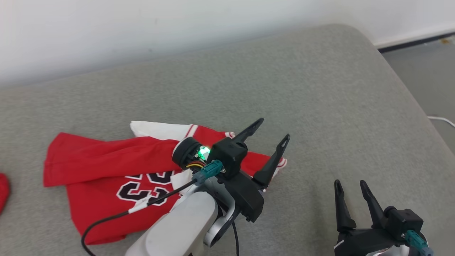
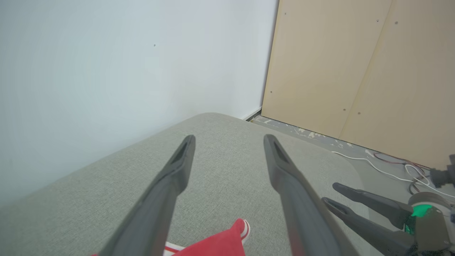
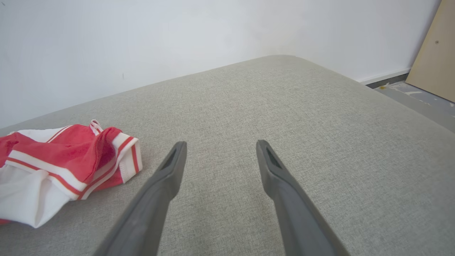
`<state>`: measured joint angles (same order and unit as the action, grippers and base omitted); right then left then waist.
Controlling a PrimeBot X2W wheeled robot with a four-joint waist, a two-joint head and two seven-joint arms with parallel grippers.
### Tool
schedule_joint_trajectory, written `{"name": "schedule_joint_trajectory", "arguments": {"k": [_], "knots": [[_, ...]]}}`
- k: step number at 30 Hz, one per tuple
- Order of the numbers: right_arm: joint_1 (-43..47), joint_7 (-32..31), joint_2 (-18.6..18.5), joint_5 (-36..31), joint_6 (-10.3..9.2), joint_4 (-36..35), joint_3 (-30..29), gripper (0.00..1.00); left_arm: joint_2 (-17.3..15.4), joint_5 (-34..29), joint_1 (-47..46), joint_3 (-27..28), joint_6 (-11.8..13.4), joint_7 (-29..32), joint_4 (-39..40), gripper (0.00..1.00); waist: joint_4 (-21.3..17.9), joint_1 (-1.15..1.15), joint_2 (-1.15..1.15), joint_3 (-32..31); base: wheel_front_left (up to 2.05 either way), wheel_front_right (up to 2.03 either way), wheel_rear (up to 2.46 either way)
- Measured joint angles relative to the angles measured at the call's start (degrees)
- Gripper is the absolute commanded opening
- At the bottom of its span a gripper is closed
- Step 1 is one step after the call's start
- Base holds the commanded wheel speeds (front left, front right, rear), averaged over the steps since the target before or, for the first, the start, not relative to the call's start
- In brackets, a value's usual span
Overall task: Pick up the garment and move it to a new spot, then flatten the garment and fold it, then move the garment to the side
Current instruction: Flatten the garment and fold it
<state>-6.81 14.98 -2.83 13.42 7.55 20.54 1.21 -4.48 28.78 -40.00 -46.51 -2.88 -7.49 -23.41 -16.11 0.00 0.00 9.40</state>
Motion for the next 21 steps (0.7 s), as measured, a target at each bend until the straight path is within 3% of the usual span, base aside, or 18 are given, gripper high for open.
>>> {"name": "schedule_joint_trajectory", "arguments": {"k": [6, 21], "knots": [[0.89, 0.01, -0.01, -0.96, 0.00, -0.27, -0.76, 1.00, -2.59, 1.66, 1.60, 3.85, 2.11, -4.05, 3.72, 1.00, 3.27, 0.00, 0.00, -2.14, 0.00, 0.00, 0.00], [3.64, -0.92, 0.01, -2.58, 0.00, -2.08, -1.85, 1.00, -21.19, 3.64, 19.34, 17.74, 10.58, -7.13, 15.16, 1.00, 11.59, 0.01, 0.00, -7.07, 0.00, 0.00, 0.00]]}}
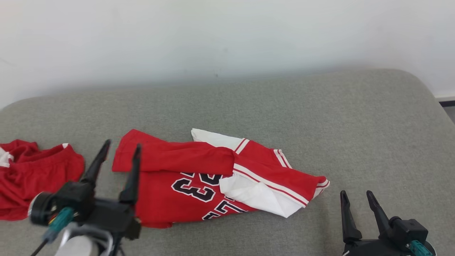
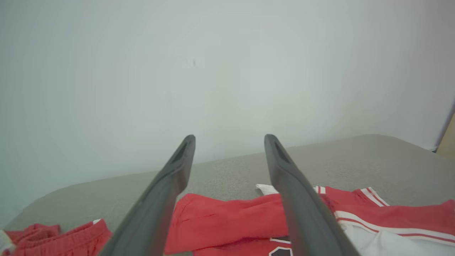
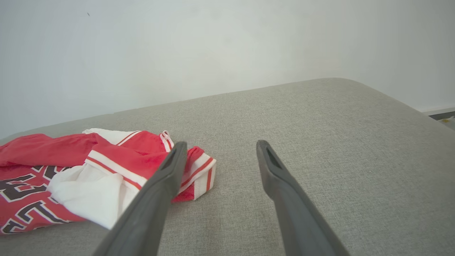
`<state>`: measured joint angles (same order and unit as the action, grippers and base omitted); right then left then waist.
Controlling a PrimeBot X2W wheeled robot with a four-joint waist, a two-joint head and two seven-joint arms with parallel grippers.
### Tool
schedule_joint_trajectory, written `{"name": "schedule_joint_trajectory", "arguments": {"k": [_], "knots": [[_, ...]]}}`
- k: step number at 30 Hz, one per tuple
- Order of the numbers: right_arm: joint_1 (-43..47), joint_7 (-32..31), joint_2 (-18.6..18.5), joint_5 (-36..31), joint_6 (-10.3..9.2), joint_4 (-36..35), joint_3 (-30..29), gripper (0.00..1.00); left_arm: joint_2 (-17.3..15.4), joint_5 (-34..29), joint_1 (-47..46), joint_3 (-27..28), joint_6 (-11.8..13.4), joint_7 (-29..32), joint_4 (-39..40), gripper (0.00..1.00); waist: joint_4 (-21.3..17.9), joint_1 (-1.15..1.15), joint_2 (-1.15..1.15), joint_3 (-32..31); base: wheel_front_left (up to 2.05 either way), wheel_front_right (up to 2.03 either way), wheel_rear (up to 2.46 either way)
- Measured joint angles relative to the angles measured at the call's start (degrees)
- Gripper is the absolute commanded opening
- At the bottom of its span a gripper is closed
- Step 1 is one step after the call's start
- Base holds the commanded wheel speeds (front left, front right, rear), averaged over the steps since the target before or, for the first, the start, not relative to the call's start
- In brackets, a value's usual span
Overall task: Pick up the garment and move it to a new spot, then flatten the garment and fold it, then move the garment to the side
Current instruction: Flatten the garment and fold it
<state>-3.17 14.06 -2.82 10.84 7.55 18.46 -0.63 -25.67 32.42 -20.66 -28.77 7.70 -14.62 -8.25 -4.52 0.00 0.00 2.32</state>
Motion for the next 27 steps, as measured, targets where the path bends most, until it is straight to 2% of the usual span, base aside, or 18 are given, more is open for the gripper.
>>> {"name": "schedule_joint_trajectory", "arguments": {"k": [5, 11, 17, 22, 27], "knots": [[1.07, -0.96, -0.01, -0.42, 0.00, -1.31, -0.42, 1.00, -3.89, 2.16, 7.53, 5.81, 1.92, -0.25, 4.11, 1.00, 1.61, 0.00, 0.00, -1.06, 0.00, 0.00, 0.00], [2.08, -1.97, -0.01, -0.63, 0.00, -2.74, -0.52, 1.00, -4.92, 2.74, 16.41, 11.93, 3.63, -0.43, 9.36, 1.00, 2.92, 0.00, 0.00, -1.83, 0.00, 0.00, 0.00], [2.88, -2.56, -0.01, -0.69, 0.00, -3.53, -0.47, 1.00, -4.01, 2.02, 22.29, 15.15, 3.72, -0.43, 11.76, 1.00, 3.73, 0.00, 0.00, -2.21, 0.00, 0.00, 0.00], [3.39, -3.30, -0.01, -0.69, 0.00, -4.13, -0.16, 1.00, -0.82, 0.90, 25.74, 17.40, 2.67, -0.43, 12.06, 1.00, 4.54, 0.00, 0.00, -2.19, 0.00, 0.00, 0.00], [3.45, -3.57, -0.02, -0.33, 0.00, -4.13, 0.85, 1.00, 0.89, -0.83, 26.43, 18.30, 1.34, -0.43, 11.43, 1.00, 4.80, 0.00, 0.00, -1.91, 0.00, 0.00, 0.00]]}}
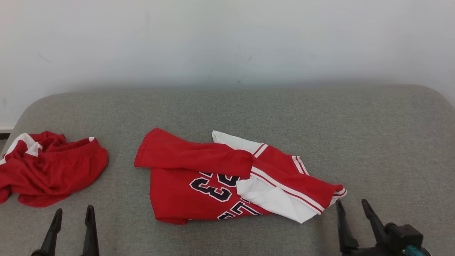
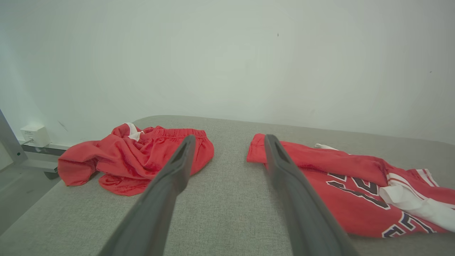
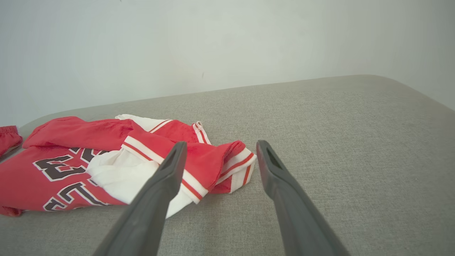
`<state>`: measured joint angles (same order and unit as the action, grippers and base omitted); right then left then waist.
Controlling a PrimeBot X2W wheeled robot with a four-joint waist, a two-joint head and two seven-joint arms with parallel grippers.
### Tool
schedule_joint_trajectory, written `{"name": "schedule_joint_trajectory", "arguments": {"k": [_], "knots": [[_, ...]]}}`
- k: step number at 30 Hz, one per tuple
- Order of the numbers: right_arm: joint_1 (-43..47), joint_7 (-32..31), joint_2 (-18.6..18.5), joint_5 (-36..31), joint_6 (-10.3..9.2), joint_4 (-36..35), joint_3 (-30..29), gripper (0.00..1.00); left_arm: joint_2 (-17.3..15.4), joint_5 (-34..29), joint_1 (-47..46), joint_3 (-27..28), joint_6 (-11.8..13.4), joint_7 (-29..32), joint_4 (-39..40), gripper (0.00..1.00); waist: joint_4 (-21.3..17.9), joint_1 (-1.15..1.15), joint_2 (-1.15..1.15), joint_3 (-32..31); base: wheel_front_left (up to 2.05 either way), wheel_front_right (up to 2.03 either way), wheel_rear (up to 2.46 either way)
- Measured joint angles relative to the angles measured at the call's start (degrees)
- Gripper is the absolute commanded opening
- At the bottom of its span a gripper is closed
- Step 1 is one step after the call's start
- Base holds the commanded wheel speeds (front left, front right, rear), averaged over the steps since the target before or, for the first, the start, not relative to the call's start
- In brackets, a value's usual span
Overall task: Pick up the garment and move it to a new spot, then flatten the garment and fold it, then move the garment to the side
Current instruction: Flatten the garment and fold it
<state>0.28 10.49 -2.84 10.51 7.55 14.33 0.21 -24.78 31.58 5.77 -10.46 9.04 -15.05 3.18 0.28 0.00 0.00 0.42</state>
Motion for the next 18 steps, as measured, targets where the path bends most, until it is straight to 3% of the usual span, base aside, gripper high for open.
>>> {"name": "schedule_joint_trajectory", "arguments": {"k": [9, 18], "knots": [[-5.91, -3.46, 0.00, -2.13, 0.00, 2.01, 5.05, 1.00, 2.05, -1.55, -2.28, 0.20, -2.01, 0.00, -1.35, 1.00, 1.71, 0.00, 0.00, 1.21, 0.00, 0.00, 0.00], [-12.06, -7.04, -0.51, -2.98, 0.00, 11.45, 7.45, 1.00, 4.57, -3.36, -4.68, -1.43, -3.74, 0.00, -3.44, 1.00, 5.21, 0.00, 0.00, 2.54, 0.00, 0.00, 0.00]]}}
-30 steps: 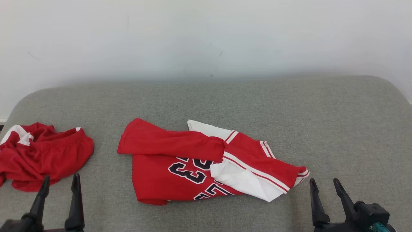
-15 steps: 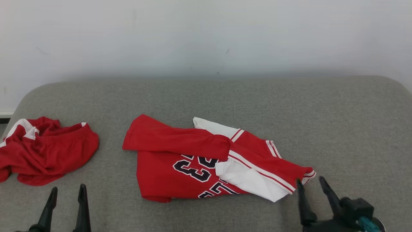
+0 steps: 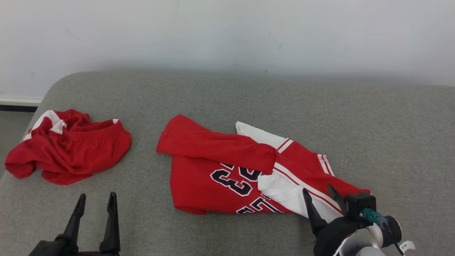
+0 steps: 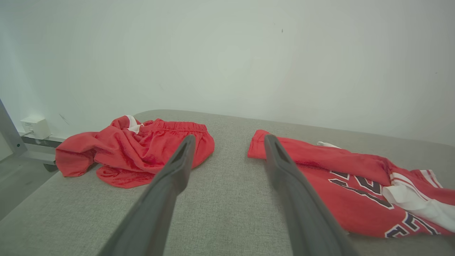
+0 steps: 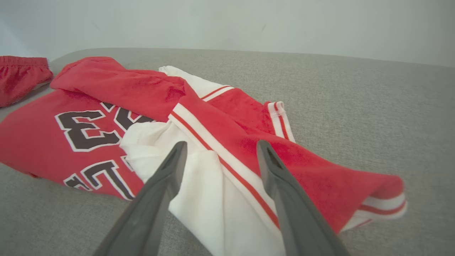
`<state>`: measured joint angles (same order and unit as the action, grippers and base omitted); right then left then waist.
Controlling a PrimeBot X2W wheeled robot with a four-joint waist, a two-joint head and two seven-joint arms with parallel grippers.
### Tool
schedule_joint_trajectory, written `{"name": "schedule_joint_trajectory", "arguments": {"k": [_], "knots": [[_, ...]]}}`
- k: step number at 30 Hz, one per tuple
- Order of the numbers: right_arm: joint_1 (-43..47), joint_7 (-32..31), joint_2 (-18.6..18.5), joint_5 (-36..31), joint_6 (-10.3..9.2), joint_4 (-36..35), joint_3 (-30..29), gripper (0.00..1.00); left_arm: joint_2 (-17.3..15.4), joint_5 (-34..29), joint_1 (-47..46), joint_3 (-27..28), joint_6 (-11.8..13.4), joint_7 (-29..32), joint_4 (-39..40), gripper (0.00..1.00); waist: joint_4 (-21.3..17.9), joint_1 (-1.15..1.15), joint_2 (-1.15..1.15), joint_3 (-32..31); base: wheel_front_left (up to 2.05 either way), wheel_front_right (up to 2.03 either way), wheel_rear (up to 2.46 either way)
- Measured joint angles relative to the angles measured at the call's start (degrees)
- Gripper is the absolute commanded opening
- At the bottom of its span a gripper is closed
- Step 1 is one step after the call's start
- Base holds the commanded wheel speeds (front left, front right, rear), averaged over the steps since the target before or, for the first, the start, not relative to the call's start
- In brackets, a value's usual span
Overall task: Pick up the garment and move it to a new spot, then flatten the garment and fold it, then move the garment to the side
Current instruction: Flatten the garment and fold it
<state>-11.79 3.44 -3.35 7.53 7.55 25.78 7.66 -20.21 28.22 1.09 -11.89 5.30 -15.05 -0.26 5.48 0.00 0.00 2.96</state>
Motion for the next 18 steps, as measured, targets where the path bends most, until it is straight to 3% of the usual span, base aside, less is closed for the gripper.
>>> {"name": "schedule_joint_trajectory", "arguments": {"k": [9, 10, 18], "knots": [[-3.11, -2.94, -0.96, 2.31, 0.00, 9.66, 2.00, 0.98, 1.49, -0.68, -1.75, 0.03, -1.78, 0.00, -2.52, 1.00, 2.99, 0.00, 0.00, 1.36, 0.00, 0.00, 0.00], [-3.41, -2.91, -0.96, 2.81, 0.00, 10.23, 2.47, 0.03, 1.64, -0.80, -1.76, 0.11, -1.79, 0.00, -2.74, 1.00, 3.13, 0.00, 0.00, 1.41, 0.00, 0.00, 0.00], [-4.43, 1.78, -1.56, 5.11, 0.00, 12.02, 4.54, 0.00, 1.97, -1.34, -1.11, 0.81, -2.26, 0.00, -3.98, 1.00, 2.12, 0.00, 0.00, 0.33, 0.00, 0.00, 0.00]]}}
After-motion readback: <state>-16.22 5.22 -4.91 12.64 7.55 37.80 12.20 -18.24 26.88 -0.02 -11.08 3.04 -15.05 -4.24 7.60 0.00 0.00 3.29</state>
